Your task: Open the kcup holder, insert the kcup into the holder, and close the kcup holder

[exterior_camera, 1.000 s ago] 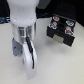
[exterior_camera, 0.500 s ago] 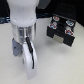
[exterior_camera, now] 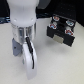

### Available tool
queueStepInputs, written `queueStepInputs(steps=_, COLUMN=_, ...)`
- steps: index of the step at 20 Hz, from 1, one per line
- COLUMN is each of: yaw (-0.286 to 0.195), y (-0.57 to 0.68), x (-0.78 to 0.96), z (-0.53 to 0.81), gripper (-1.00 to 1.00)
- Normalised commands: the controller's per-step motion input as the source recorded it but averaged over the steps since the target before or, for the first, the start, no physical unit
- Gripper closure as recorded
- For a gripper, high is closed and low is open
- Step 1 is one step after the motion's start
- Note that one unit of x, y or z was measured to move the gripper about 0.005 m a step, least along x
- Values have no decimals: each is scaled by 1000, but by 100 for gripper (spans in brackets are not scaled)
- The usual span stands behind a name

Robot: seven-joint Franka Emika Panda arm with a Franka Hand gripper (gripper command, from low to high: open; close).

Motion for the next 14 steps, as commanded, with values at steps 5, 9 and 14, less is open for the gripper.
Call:
queueStepInputs(steps=5, yaw=-30, y=22, x=97, z=61, gripper=-100)
queueStepInputs(steps=9, yaw=-26, y=-4, x=105, z=25, gripper=100)
queueStepInputs(steps=14, yaw=-4, y=29, x=-71, z=-89, gripper=100)
